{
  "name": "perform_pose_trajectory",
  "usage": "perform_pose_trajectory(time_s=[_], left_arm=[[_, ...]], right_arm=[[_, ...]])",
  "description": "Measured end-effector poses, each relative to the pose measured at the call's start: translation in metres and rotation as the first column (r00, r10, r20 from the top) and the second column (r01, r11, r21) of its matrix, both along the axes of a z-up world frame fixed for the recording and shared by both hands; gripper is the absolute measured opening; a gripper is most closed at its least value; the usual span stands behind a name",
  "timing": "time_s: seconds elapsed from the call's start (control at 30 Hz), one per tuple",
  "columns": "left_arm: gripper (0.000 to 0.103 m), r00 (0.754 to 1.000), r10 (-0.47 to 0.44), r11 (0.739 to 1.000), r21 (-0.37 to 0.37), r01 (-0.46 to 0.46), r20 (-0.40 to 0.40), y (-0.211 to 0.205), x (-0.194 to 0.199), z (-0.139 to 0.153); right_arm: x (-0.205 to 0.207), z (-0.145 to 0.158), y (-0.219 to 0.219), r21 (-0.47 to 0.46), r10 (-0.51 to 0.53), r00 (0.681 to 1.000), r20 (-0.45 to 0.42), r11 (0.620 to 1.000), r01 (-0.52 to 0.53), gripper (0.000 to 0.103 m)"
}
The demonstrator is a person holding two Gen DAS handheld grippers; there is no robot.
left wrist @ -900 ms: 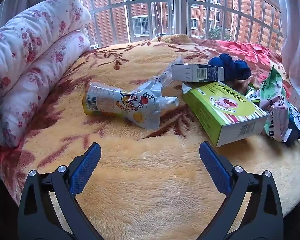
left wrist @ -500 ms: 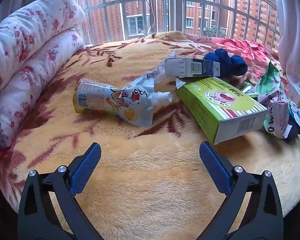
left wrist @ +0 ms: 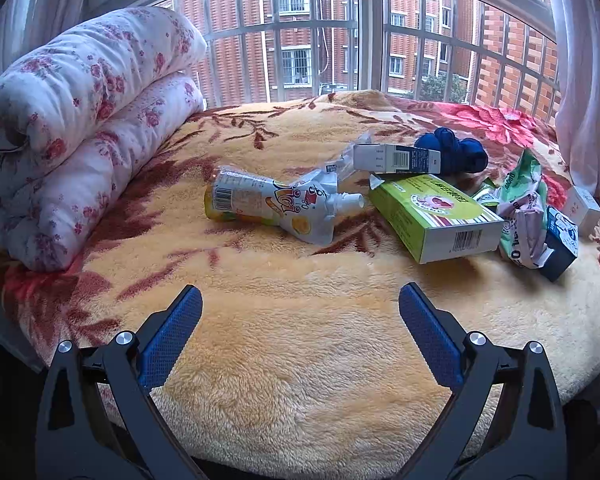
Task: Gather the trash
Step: 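Move both tools toward the pile of packaging on the bed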
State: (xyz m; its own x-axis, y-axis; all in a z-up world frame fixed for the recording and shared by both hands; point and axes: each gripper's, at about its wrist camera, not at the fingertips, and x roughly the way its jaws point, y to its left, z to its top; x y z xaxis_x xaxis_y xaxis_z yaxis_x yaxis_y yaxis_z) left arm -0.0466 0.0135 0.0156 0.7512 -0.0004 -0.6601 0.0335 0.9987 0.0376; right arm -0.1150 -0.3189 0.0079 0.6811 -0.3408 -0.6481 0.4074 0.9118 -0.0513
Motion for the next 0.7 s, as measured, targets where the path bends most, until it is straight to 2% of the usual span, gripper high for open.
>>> perform_pose_trajectory(time_s=[0.2, 0.47, 0.7], left_arm=[[0.096, 1.0, 0.001, 1.0, -0.015, -0.002, -0.02, -0.002, -0.011, -0.001], [0.096, 1.0, -0.001, 1.0, -0.021, 0.001, -0.031, -0.001, -0.025, 0.002], [0.096, 0.999, -0.003, 1.0, -0.001, 0.003, -0.039, -0.006, -0.029, 0.002]], right_arm=[[-0.012, 0.006, 0.031, 0.051, 0.06, 0.998, 0.023, 0.997, -0.061, 0.098], [-0.016, 0.006, 0.077, 0.037, 0.152, 0.988, 0.011, 0.988, -0.152, 0.098], [-0.015, 0.007, 0.097, 0.05, 0.171, 0.985, 0.021, 0.984, -0.172, 0.098]])
